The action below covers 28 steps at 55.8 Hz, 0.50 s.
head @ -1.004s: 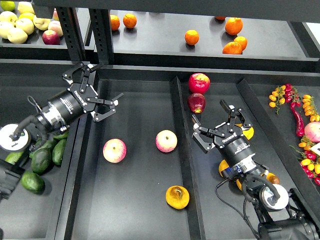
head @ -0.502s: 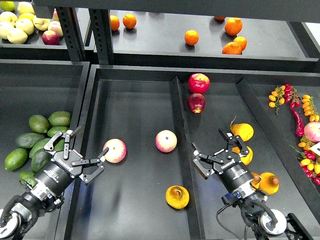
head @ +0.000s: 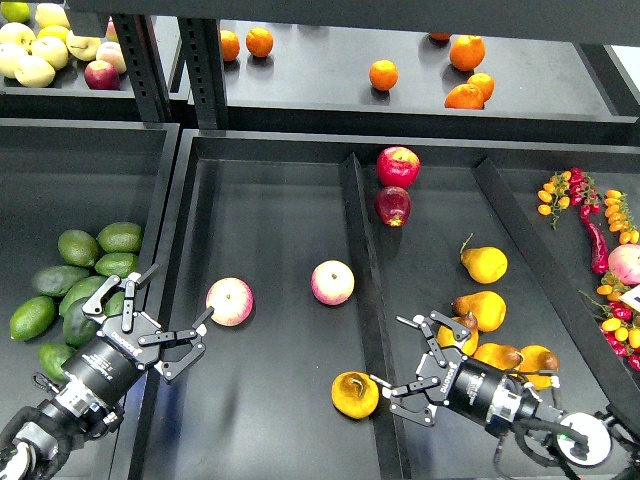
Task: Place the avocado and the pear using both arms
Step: 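Lower right gripper onto the yellow-orange pear and close it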
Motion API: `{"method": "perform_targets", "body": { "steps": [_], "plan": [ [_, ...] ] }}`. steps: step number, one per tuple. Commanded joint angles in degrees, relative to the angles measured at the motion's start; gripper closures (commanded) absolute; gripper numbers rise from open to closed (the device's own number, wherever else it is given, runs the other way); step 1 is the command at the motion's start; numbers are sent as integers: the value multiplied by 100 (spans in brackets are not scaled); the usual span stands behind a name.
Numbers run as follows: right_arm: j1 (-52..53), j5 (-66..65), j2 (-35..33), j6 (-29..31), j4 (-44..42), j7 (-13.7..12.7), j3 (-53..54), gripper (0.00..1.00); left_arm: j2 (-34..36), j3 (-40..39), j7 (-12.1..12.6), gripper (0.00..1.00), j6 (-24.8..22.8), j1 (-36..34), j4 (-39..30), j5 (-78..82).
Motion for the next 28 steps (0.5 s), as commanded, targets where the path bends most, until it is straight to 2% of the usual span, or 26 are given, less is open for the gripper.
{"method": "perform_targets", "body": {
  "steps": [1,11,28],
  "plan": [
    [-22,-33,-441,-1,-51,-1,-211,0,0,5,0,1,2,8,8,1],
    [154,-42,-749,-1,-271,-1,-563,0,0,5,0,0,2,35,8,1],
    [409,-393,-415,-1,-728,-1,-897,0,0,84,0,0,2,35,-1,1]
  ]
}}
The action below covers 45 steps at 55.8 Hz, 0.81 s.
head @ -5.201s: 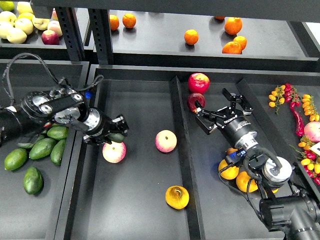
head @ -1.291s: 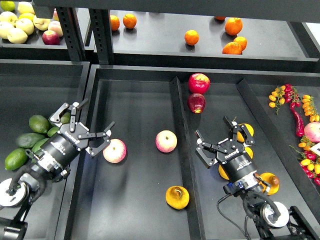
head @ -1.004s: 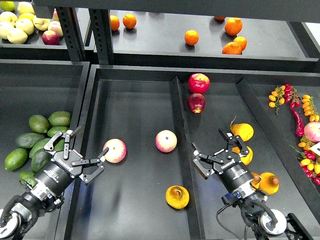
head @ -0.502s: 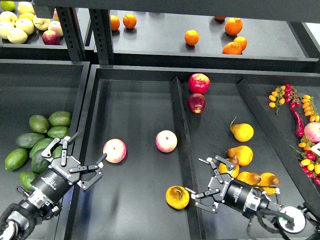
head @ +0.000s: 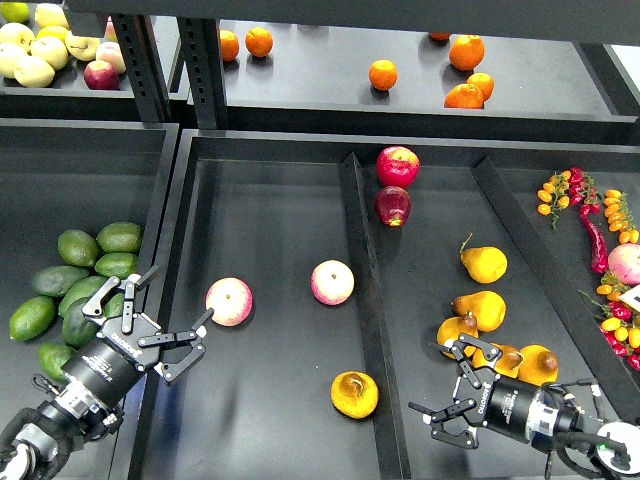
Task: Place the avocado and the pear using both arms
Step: 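Lower right gripper onto the yellow-orange pear and close it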
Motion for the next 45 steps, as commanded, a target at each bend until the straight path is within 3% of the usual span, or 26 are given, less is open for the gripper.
{"method": "perform_targets", "body": {
  "steps": [1,45],
  "plan": [
    [57,-280,152,-1,-165,0,-87,0,0,27,0,0,2,-4,-2,1],
    [681,-693,1681,-1,-1624,0,-87,5,0,27,0,0,2,14,-46,-8]
  ]
}}
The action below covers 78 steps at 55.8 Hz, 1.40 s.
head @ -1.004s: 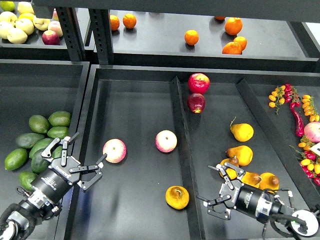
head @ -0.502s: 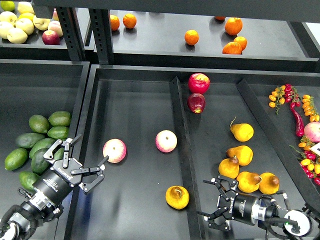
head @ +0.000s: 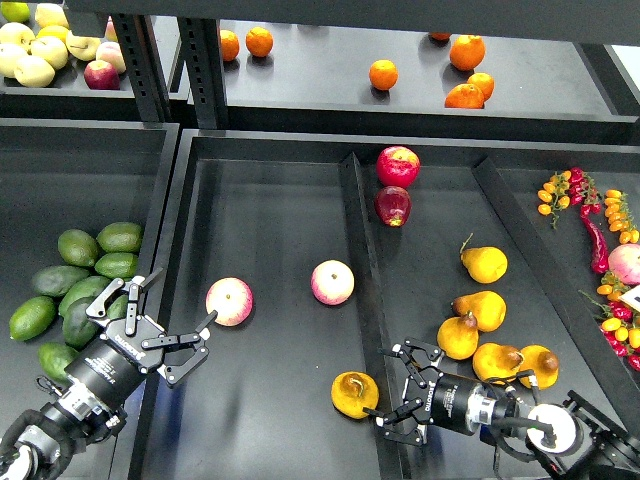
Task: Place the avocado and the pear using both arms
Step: 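Lower right gripper onto the yellow-orange pear and close it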
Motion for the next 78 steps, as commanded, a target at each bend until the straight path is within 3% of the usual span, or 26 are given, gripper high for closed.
{"method": "perform_targets", "body": {
  "steps": [1,24,34,45,53,59,78],
  "plan": [
    [3,-94,96,0,-112,0,9,5,0,10,0,1,0,0,0,-1],
    [65,-103,316,0,-340,0,176,26,0,1,0,0,0,0,0,-1],
    [65,-95,483,0,-507,0,465,44,0,1,0,1,0,35,-8,-1],
    [56,-95,501,0,-578,0,492,49,0,1,0,1,0,35,-17,-1],
    [56,-103,501,0,-578,0,492,63,0,1,0,0,0,35,-17,-1],
    [56,-95,501,0,-578,0,501,82,0,-8,0,1,0,44,-17,-1],
    [56,-86,509,0,-455,0,615,91,0,1,0,1,0,114,-26,-1]
  ]
}}
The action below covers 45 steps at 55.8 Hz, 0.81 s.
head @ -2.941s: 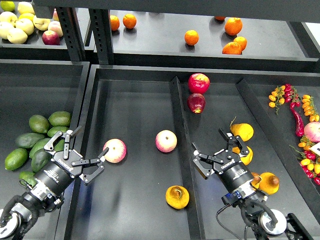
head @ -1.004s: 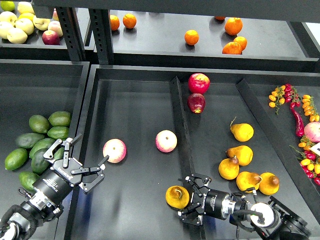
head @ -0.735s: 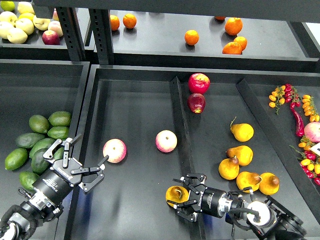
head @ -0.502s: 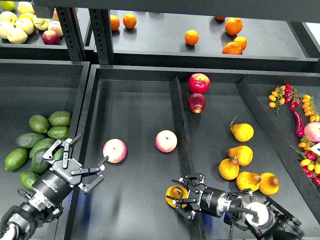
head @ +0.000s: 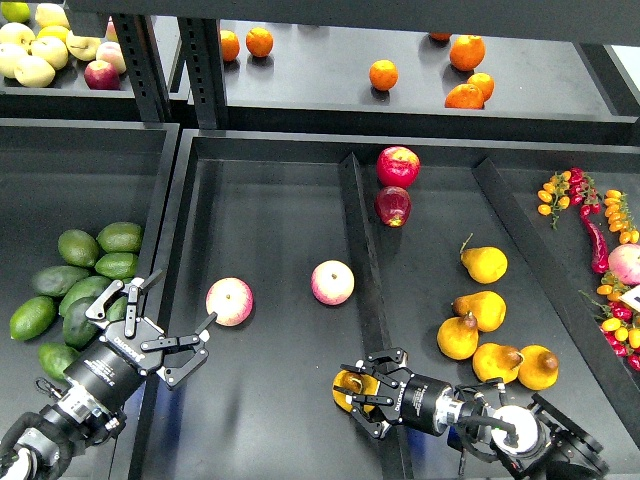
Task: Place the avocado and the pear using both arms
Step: 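Lower right gripper onto the yellow-orange pear and close it, then carry the pear with right gripper into the pear bin and release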
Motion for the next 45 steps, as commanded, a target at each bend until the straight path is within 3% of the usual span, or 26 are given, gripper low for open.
{"method": "perform_targets", "body": {
  "steps": [1,22,45],
  "plan": [
    [-3,10,1,0,88,0,129,91,0,1,0,1,0,10,-9,0],
    [-30,291,-219,0,774,0,393,92,0,1,0,1,0,10,0,9],
    [-635,1082,-1783,0,1468,0,525,91,0,36,0,1,0,10,8,9]
  ]
}}
